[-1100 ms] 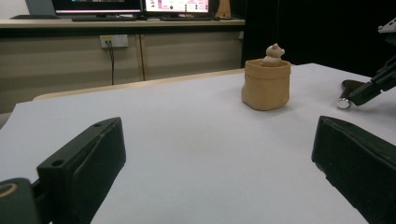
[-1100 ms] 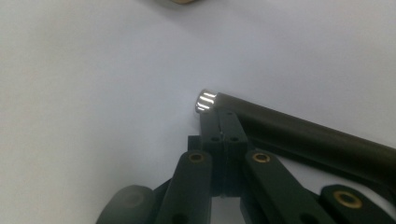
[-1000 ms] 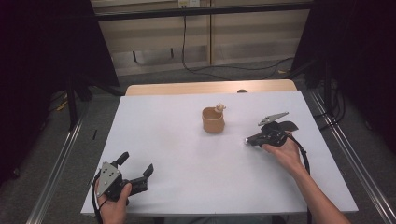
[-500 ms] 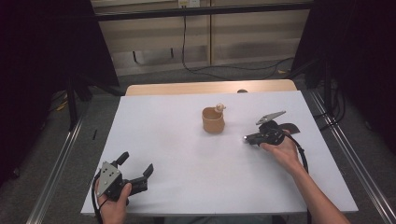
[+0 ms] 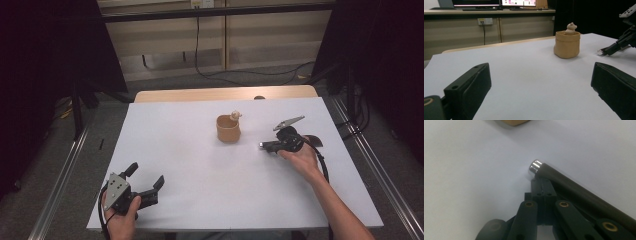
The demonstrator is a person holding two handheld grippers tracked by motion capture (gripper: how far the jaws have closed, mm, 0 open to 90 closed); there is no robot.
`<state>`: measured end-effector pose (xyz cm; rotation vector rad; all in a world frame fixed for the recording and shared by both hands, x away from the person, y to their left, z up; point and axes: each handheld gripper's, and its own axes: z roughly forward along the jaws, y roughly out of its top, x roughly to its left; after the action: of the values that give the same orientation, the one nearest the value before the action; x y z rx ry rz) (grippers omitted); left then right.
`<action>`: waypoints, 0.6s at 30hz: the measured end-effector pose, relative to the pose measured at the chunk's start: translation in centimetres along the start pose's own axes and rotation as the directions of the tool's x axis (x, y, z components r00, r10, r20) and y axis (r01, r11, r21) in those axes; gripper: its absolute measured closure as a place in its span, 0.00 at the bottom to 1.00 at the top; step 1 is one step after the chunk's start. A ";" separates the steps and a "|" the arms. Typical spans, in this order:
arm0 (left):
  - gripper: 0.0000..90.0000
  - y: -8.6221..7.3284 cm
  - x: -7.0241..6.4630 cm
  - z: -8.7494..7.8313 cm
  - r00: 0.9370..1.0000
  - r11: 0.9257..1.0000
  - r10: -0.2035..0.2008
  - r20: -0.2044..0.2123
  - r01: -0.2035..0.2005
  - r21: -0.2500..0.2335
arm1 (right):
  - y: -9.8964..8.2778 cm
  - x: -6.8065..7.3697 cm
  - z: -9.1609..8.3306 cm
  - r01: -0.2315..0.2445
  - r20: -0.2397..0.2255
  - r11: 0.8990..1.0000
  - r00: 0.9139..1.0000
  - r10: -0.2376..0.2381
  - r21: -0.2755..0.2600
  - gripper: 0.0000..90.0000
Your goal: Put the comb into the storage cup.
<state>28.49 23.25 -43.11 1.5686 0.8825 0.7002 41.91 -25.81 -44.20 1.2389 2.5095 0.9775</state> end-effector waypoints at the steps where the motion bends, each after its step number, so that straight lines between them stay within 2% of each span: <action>1: 0.03 0.0 0.0 0.0 1.000 1.000 0.005 0.001 -0.005 0.004 | 0.1 0.0 0.0 -0.004 0.001 1.000 1.000 0.004 0.000 1.00; 18: 0.03 0.0 0.1 0.0 1.000 1.000 0.006 0.003 -0.006 0.004 | 1.0 -0.7 0.6 -0.020 0.000 1.000 1.000 0.020 -0.001 1.00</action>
<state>28.54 23.29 -43.11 1.5757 0.8774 0.7004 43.26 -25.63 -44.08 1.2661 2.5015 0.9828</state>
